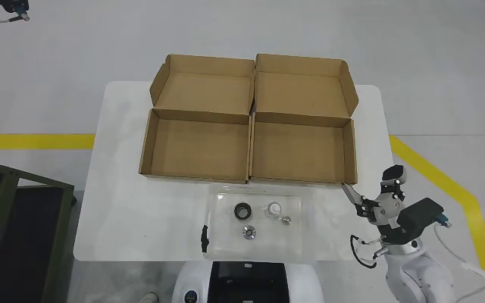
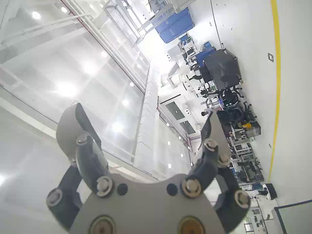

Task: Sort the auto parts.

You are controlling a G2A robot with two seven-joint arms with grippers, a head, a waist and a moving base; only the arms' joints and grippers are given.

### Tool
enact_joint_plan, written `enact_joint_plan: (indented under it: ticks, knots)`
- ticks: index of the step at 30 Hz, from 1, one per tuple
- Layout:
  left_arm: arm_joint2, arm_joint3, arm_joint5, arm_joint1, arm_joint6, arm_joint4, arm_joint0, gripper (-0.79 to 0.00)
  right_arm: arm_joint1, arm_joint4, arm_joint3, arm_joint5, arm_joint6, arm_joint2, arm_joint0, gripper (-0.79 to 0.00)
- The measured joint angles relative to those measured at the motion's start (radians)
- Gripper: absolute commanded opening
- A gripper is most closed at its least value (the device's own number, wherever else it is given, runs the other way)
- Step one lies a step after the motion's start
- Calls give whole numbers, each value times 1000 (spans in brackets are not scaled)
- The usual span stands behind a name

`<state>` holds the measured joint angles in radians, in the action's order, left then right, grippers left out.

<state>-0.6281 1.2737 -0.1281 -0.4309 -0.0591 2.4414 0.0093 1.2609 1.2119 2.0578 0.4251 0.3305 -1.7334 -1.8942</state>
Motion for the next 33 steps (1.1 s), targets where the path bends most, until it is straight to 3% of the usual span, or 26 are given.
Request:
enact_joint_plan:
  ticks: [20, 33]
  knots:
    - [0, 0, 0, 0, 0, 0, 0, 0, -2, 9, 24, 6, -23, 4, 13, 0]
    - [0, 0, 0, 0, 0, 0, 0, 0, -23, 112, 50, 281, -190, 128, 104, 0]
